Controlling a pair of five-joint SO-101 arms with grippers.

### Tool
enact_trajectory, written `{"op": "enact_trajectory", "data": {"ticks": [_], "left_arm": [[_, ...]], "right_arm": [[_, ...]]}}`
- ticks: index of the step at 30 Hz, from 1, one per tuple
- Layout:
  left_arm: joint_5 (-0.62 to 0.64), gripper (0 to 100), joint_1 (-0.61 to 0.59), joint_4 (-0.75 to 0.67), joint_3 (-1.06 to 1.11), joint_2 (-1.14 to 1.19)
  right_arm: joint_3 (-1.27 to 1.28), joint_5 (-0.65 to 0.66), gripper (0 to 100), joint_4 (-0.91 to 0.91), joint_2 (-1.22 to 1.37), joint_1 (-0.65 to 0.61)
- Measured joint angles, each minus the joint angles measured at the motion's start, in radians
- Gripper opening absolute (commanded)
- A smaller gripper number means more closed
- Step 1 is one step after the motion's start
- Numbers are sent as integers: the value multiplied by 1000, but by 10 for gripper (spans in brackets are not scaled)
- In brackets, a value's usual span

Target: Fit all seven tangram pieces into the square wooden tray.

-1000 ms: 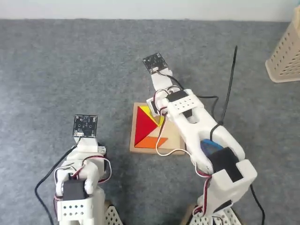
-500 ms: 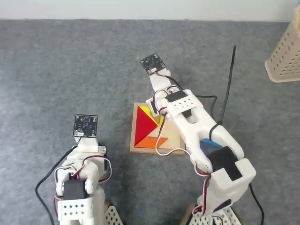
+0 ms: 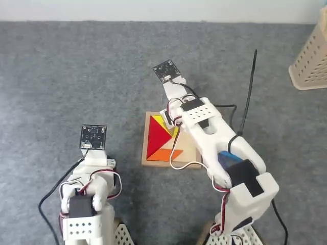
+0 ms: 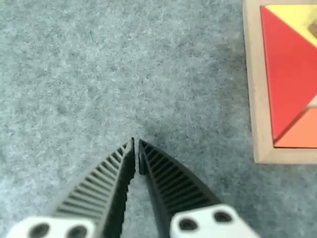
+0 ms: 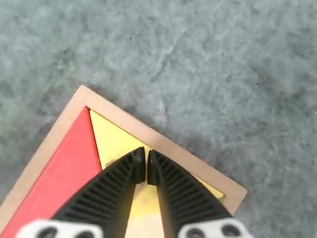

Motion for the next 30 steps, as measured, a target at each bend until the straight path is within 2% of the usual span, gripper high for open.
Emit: {"op": "enact_trajectory", "data": {"ticks": [12,30], "left_arm": [[0,12,0,0,0,0],[0,12,0,0,0,0]], "right_arm": [[49,0,7,-3,-18,28],[379,-49,7,-3,-391,32]]}}
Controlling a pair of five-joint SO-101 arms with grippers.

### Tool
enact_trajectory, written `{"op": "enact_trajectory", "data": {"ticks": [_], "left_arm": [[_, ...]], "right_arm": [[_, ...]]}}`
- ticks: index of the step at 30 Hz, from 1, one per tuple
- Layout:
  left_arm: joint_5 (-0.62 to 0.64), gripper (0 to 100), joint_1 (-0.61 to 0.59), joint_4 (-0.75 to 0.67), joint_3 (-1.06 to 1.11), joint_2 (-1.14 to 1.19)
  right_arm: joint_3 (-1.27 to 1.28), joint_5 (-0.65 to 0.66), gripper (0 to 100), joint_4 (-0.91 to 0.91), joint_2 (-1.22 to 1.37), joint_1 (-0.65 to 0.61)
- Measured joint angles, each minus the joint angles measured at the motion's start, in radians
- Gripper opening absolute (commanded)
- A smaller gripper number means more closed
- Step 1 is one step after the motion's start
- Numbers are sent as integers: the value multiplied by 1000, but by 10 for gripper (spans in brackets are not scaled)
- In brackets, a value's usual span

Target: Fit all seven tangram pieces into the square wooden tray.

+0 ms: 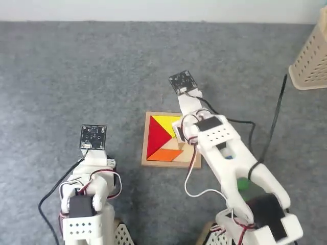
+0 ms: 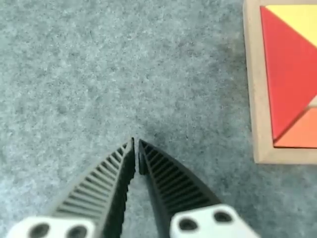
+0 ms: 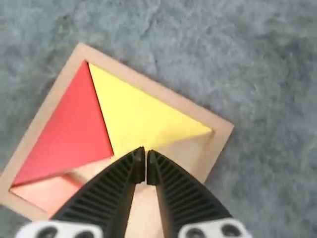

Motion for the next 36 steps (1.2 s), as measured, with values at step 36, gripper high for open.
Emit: {"op": "enact_trajectory", "data": {"ticks": [36], "left_arm": [[0,12,0,0,0,0]], "right_arm": [[17,288,7,-64,137,66]]}}
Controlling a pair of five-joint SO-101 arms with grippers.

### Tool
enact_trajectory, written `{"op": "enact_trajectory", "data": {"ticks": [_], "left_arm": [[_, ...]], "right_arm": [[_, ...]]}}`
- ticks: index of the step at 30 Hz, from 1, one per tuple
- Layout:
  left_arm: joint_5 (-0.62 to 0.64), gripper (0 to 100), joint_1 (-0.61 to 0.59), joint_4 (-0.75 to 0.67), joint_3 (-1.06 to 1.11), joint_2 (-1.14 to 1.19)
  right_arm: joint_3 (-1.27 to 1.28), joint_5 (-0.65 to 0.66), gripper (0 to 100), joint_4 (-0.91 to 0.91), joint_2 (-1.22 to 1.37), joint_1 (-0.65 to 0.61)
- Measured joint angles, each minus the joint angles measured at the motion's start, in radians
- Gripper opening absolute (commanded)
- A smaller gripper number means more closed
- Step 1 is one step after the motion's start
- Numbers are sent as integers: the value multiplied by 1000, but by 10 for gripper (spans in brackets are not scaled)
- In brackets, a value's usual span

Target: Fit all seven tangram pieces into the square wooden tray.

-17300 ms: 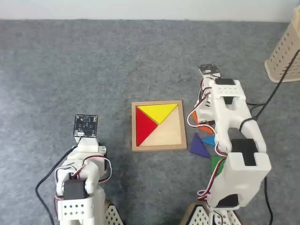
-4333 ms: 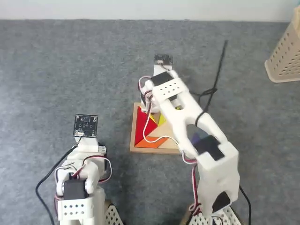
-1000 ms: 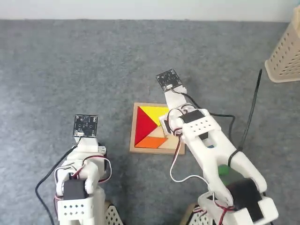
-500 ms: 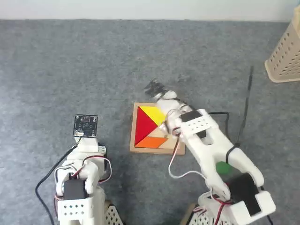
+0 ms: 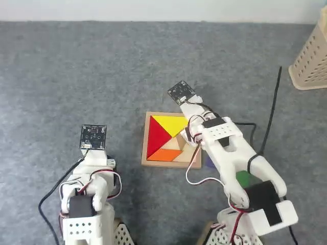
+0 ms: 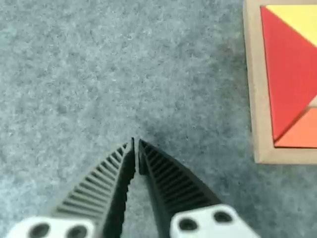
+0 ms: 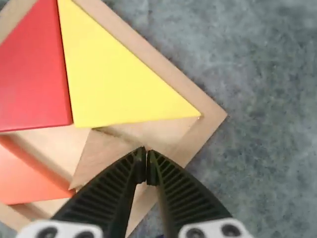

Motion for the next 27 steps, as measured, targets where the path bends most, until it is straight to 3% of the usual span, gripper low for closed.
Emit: {"op": "enact_trajectory", "data": {"ticks": [15,20,27], "left_arm": [[0,12,2,0,0,0],[0,12,2,0,0,0],[0,12,0,0,0,0]], "right_arm": [[0,-61,7,77,0,-46],[0,-140,7,77,-77,-44],[0,-158,7,41,-103,-135]]}}
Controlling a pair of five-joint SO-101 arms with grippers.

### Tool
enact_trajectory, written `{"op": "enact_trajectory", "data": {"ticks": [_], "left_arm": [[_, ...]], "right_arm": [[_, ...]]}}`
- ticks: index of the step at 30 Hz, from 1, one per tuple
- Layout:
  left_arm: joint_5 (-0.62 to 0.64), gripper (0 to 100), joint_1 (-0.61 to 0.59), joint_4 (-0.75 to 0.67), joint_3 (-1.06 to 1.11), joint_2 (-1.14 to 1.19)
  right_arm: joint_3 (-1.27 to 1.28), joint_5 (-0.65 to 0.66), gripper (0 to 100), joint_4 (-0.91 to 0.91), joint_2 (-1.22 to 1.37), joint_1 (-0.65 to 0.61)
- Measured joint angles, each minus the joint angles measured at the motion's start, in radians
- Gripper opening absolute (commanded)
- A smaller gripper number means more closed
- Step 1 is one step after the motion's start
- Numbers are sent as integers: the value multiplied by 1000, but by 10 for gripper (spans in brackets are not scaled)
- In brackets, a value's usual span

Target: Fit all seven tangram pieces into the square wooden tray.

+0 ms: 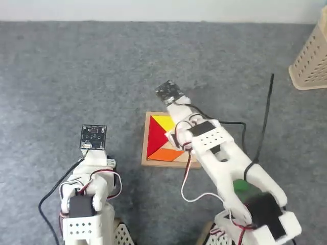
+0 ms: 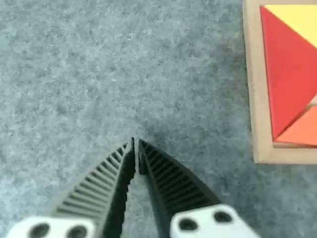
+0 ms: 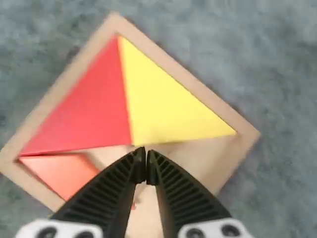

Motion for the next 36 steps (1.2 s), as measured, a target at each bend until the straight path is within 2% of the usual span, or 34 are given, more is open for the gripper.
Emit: {"op": "enact_trajectory", "data": {"ticks": [8,13,18,23,28,36], "left_arm": [[0,12,2,0,0,0],[0,12,2,0,0,0],[0,12,0,0,0,0],[0,12,0,0,0,0],[0,12,0,0,0,0],[0,12,0,0,0,0]], "right_arm": [[-52,-11,7,-6,140,64],[-58,-95,7,-5,143,118],[-58,-121,7,-3,141,120],[-44,-123,7,-2,25,100],[77,-123,7,-2,-130,106],[106,-100,7,-2,-72,100]]}}
